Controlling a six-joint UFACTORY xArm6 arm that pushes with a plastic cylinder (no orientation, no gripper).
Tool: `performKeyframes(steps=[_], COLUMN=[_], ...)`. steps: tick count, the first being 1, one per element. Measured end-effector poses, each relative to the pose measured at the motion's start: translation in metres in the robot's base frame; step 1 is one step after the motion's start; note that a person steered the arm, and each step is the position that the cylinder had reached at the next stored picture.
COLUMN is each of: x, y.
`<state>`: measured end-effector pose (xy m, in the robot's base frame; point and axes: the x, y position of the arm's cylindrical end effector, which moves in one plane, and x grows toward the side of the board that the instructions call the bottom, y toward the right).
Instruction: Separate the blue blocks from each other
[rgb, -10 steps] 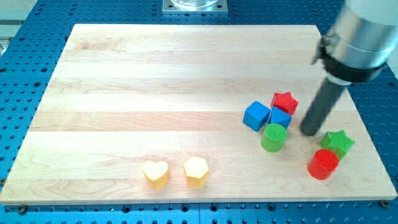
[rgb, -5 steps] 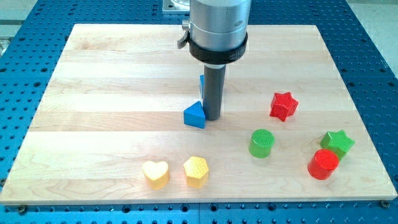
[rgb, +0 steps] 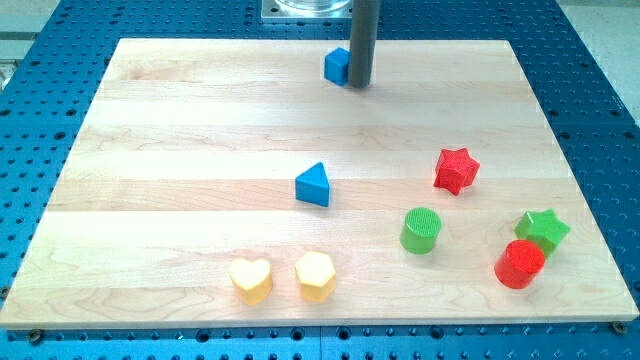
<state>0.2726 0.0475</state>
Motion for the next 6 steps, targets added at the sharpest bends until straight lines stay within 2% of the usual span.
performKeyframes(steps=[1, 2, 3, 4, 5, 6], x=[-0.005, 0.013, 0.120, 0.173, 0.218, 0.223], y=[-0.047, -0.023, -0.018, -0.020, 0.002, -0.033])
